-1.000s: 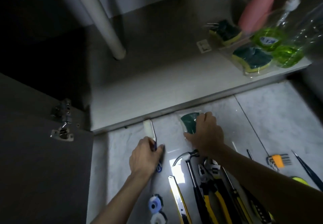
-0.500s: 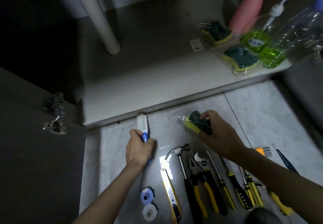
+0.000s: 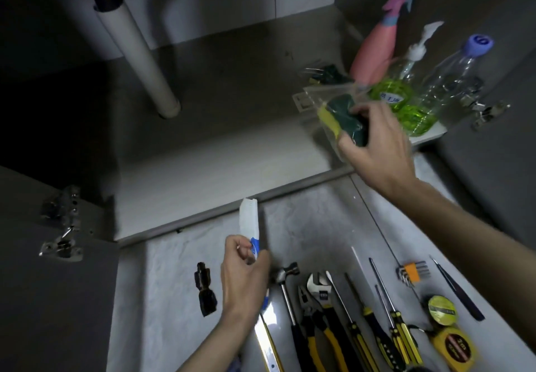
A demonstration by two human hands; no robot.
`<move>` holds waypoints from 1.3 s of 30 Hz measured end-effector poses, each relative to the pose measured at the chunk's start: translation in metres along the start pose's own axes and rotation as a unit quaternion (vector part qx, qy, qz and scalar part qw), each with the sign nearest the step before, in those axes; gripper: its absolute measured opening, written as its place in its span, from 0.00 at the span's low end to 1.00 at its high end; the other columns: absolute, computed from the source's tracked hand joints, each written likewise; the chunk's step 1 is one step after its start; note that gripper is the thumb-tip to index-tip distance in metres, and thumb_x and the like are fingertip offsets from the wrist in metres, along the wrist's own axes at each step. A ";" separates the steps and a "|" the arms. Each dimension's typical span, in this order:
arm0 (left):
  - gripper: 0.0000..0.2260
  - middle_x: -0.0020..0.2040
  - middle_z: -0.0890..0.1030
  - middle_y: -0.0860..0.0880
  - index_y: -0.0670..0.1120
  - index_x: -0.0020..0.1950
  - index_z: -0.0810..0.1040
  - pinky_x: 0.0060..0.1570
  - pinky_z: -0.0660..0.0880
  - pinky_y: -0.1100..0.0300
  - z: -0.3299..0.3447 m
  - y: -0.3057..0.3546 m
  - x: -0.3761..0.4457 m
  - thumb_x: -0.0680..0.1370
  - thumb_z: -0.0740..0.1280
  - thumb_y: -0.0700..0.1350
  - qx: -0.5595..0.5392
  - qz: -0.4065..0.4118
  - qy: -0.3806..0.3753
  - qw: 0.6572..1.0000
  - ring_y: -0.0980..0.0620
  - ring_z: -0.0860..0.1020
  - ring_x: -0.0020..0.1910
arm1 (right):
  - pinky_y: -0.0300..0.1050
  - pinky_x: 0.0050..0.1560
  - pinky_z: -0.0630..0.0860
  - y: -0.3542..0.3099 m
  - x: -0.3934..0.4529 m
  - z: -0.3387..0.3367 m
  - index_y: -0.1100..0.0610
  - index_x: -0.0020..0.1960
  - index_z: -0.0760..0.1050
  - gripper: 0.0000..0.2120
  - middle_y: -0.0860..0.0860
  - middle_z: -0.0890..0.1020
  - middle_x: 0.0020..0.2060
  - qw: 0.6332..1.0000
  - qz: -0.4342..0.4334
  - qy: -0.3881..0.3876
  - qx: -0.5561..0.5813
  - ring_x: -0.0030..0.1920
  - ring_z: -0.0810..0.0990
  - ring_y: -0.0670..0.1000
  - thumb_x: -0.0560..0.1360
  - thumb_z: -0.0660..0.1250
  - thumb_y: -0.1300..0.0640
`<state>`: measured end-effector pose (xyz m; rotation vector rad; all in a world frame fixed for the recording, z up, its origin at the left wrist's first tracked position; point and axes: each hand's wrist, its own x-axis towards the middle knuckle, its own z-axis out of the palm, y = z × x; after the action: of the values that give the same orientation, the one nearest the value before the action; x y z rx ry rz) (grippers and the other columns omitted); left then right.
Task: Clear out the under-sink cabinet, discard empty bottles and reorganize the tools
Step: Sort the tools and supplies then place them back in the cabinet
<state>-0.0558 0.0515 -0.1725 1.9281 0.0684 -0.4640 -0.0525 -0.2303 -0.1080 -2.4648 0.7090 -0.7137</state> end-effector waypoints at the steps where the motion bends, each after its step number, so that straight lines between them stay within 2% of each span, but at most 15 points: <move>1: 0.10 0.33 0.68 0.50 0.50 0.40 0.67 0.27 0.66 0.62 0.004 0.002 -0.006 0.72 0.65 0.36 -0.006 -0.002 -0.006 1.000 0.55 0.65 0.29 | 0.52 0.48 0.76 0.006 0.019 0.000 0.51 0.63 0.70 0.22 0.51 0.75 0.57 0.999 0.006 0.006 -0.042 0.54 0.76 0.53 0.75 0.64 0.39; 4: 0.12 0.34 0.68 0.47 0.52 0.38 0.66 0.26 0.65 0.60 0.009 0.010 -0.019 0.72 0.65 0.36 -0.039 0.012 -0.021 0.999 0.52 0.64 0.29 | 0.59 0.52 0.78 0.021 0.066 0.003 0.57 0.69 0.68 0.27 0.58 0.72 0.64 0.988 0.036 -0.019 -0.146 0.60 0.75 0.62 0.76 0.64 0.43; 8: 0.13 0.35 0.72 0.47 0.52 0.40 0.68 0.27 0.68 0.56 0.015 0.036 -0.004 0.74 0.67 0.35 -0.052 0.066 -0.020 0.996 0.52 0.68 0.29 | 0.62 0.62 0.74 0.033 0.088 0.018 0.61 0.72 0.68 0.27 0.62 0.67 0.70 0.973 0.080 -0.092 -0.195 0.67 0.69 0.66 0.78 0.66 0.47; 11: 0.11 0.32 0.73 0.54 0.49 0.42 0.68 0.26 0.70 0.62 0.026 0.059 0.017 0.74 0.66 0.34 -0.061 0.115 -0.008 0.992 0.58 0.69 0.27 | 0.61 0.67 0.68 0.034 0.081 0.021 0.62 0.71 0.70 0.28 0.62 0.67 0.71 0.966 0.063 -0.123 -0.221 0.70 0.65 0.65 0.79 0.62 0.42; 13: 0.10 0.31 0.72 0.57 0.46 0.42 0.69 0.27 0.70 0.64 0.036 0.073 0.033 0.73 0.66 0.34 -0.074 0.138 -0.001 0.988 0.59 0.69 0.27 | 0.59 0.71 0.65 0.034 0.068 0.016 0.60 0.72 0.68 0.28 0.60 0.65 0.74 0.980 0.025 -0.081 -0.181 0.73 0.62 0.63 0.79 0.61 0.43; 15: 0.09 0.32 0.72 0.58 0.47 0.41 0.71 0.33 0.70 0.65 0.049 0.087 0.049 0.72 0.67 0.35 -0.071 0.157 -0.001 0.985 0.61 0.71 0.30 | 0.54 0.73 0.62 0.033 0.047 0.008 0.58 0.72 0.69 0.25 0.57 0.65 0.75 0.994 -0.010 -0.009 -0.109 0.74 0.61 0.60 0.77 0.62 0.49; 17: 0.09 0.33 0.73 0.56 0.49 0.39 0.72 0.38 0.71 0.61 0.067 0.099 0.066 0.72 0.68 0.36 -0.064 0.166 -0.011 0.984 0.58 0.72 0.33 | 0.49 0.71 0.63 0.036 0.018 0.001 0.56 0.69 0.72 0.21 0.55 0.69 0.72 0.998 -0.025 0.042 -0.032 0.73 0.63 0.56 0.77 0.63 0.54; 20: 0.08 0.33 0.74 0.53 0.50 0.39 0.74 0.39 0.72 0.58 0.100 0.120 0.091 0.72 0.70 0.39 -0.042 0.182 -0.038 0.982 0.54 0.73 0.33 | 0.40 0.64 0.62 0.050 -0.034 -0.008 0.55 0.64 0.75 0.15 0.51 0.73 0.67 0.998 -0.014 0.049 0.021 0.68 0.67 0.53 0.78 0.61 0.57; 24: 0.09 0.31 0.72 0.55 0.52 0.38 0.73 0.35 0.68 0.58 0.148 0.144 0.126 0.73 0.72 0.45 -0.003 0.177 -0.050 0.983 0.54 0.70 0.31 | 0.38 0.57 0.63 0.077 -0.088 -0.014 0.54 0.62 0.76 0.14 0.48 0.76 0.61 0.999 0.040 0.010 0.028 0.63 0.71 0.52 0.78 0.60 0.58; 28: 0.08 0.36 0.75 0.55 0.52 0.42 0.74 0.40 0.68 0.59 0.182 0.150 0.148 0.75 0.73 0.49 0.064 0.156 -0.076 0.983 0.49 0.76 0.40 | 0.45 0.48 0.73 0.093 -0.112 -0.010 0.51 0.59 0.76 0.11 0.45 0.78 0.53 0.993 0.089 -0.051 0.057 0.54 0.75 0.49 0.80 0.60 0.58; 30: 0.04 0.46 0.81 0.49 0.49 0.47 0.77 0.49 0.75 0.56 0.189 0.148 0.158 0.76 0.71 0.46 0.110 0.144 -0.091 0.979 0.45 0.79 0.50 | 0.46 0.50 0.75 0.096 -0.118 -0.003 0.52 0.57 0.78 0.09 0.45 0.80 0.51 0.985 0.109 -0.111 0.075 0.52 0.77 0.48 0.82 0.62 0.60; 32: 0.05 0.54 0.82 0.45 0.48 0.50 0.76 0.55 0.75 0.55 0.190 0.149 0.164 0.76 0.69 0.42 0.158 0.147 -0.110 0.970 0.44 0.79 0.55 | 0.47 0.52 0.76 0.097 -0.121 0.004 0.53 0.57 0.79 0.09 0.47 0.82 0.51 0.970 0.125 -0.192 0.079 0.52 0.78 0.48 0.81 0.63 0.60; 34: 0.06 0.55 0.80 0.46 0.51 0.48 0.75 0.49 0.74 0.58 0.187 0.153 0.164 0.74 0.67 0.42 0.210 0.160 -0.120 0.957 0.44 0.78 0.54 | 0.48 0.52 0.76 0.095 -0.124 0.010 0.53 0.57 0.79 0.09 0.49 0.82 0.50 0.953 0.133 -0.261 0.076 0.50 0.79 0.49 0.81 0.63 0.59; 36: 0.05 0.56 0.78 0.45 0.51 0.48 0.75 0.45 0.72 0.60 0.186 0.155 0.161 0.74 0.66 0.43 0.247 0.178 -0.116 0.945 0.45 0.78 0.53 | 0.48 0.52 0.76 0.092 -0.129 0.014 0.54 0.57 0.80 0.09 0.50 0.82 0.50 0.944 0.129 -0.296 0.063 0.50 0.78 0.49 0.79 0.65 0.59; 39: 0.07 0.57 0.77 0.45 0.47 0.51 0.78 0.48 0.72 0.59 0.178 0.152 0.152 0.74 0.66 0.42 0.273 0.214 -0.106 0.932 0.45 0.77 0.53 | 0.45 0.52 0.73 0.087 -0.138 0.020 0.54 0.58 0.80 0.10 0.49 0.81 0.52 0.941 0.113 -0.318 0.038 0.51 0.76 0.49 0.79 0.65 0.58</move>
<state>0.0730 -0.1950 -0.1501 2.3316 -0.6752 -0.4155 -0.1712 -0.2090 -0.2196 -2.2861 0.6664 0.1490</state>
